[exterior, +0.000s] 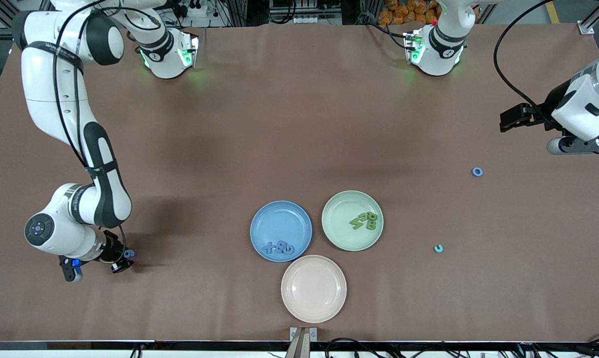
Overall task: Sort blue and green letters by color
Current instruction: 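Lower the right gripper and grasp the blue 9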
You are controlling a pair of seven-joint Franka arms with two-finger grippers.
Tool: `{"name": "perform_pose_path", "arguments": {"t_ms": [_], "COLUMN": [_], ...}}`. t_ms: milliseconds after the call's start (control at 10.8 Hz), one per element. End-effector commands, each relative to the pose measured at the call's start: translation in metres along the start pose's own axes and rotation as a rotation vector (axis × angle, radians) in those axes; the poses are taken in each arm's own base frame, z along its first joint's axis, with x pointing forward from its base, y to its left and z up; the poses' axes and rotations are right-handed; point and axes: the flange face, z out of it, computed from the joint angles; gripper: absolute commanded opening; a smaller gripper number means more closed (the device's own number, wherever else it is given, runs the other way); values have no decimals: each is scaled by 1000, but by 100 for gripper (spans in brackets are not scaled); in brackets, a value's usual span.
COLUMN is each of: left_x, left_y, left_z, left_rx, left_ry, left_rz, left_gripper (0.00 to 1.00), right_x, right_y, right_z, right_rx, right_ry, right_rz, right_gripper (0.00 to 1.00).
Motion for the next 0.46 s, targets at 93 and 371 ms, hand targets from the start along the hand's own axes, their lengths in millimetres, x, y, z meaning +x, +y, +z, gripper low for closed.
{"name": "perform_pose_path", "arguments": {"t_ms": [93,371], "left_x": [3,3], "left_y": [-1,-1], "left_z": [2,2], "left_rx": [-22,-22], "left_ry": [-1,-1], "left_rz": [24,24], "left_gripper": [100,100], "right_x": [0,-28], "right_y": [-1,-22], "right_z": [-2,-15], "right_rx": [8,20], "right_ry": [-8,-52], "right_rz": [-54,-77], "right_gripper": [0,0]}}
